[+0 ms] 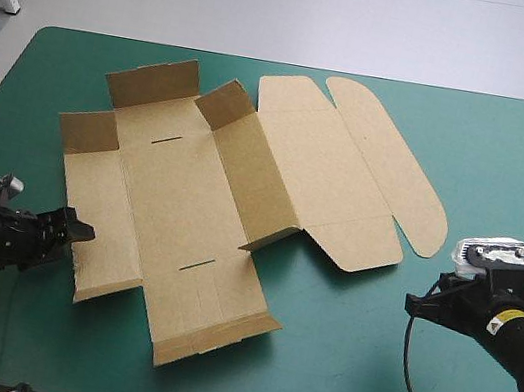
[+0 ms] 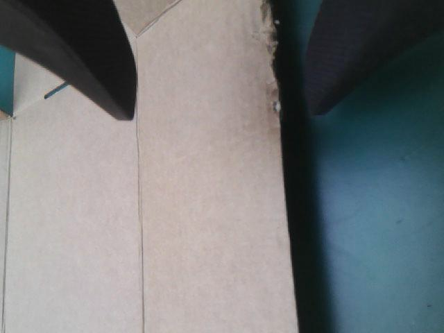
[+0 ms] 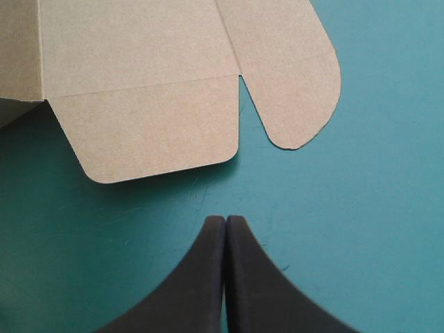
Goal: Fold the box
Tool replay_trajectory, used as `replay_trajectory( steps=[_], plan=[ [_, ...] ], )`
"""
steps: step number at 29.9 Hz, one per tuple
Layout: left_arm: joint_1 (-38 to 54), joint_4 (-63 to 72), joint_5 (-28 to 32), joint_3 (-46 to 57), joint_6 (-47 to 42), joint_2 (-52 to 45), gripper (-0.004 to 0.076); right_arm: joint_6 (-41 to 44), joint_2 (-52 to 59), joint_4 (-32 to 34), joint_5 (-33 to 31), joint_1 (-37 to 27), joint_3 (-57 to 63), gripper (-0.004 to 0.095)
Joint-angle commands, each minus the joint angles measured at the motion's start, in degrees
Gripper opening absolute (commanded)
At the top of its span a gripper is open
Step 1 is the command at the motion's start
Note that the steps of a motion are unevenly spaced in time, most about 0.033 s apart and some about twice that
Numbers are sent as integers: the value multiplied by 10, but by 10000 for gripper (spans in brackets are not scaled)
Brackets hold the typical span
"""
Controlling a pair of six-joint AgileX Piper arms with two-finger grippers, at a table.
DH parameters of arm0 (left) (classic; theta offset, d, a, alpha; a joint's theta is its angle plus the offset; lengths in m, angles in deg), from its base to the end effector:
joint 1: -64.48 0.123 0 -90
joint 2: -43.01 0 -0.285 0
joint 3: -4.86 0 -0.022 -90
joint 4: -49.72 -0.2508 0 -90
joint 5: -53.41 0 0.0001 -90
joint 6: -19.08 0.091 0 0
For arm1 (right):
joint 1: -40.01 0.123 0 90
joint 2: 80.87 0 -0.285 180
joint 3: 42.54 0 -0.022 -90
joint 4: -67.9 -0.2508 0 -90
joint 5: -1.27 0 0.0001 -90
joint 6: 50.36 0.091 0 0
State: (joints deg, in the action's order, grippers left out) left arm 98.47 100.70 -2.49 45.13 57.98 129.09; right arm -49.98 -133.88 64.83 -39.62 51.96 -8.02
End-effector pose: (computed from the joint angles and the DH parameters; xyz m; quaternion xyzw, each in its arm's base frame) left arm 0.2056 0.0679 0.2080 -0.2093 0.9123 -0.2933 0.1946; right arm 0.1455 0.0341 0.3269 -0.0802 0.8966 0.0712 0.4298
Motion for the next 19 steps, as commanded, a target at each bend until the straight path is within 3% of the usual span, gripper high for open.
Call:
replay_trajectory(
  steps=[1,12,19],
  plan=[
    [-3,34,-16,-8,4,-13,499,0,-1,5,27,-1,-19,-34],
    [-3,55,-23,-8,27,41,485,0,1,8,14,-1,-19,-34],
    [-3,137,-67,-8,93,64,485,0,1,13,12,-1,-25,-34]
  ],
)
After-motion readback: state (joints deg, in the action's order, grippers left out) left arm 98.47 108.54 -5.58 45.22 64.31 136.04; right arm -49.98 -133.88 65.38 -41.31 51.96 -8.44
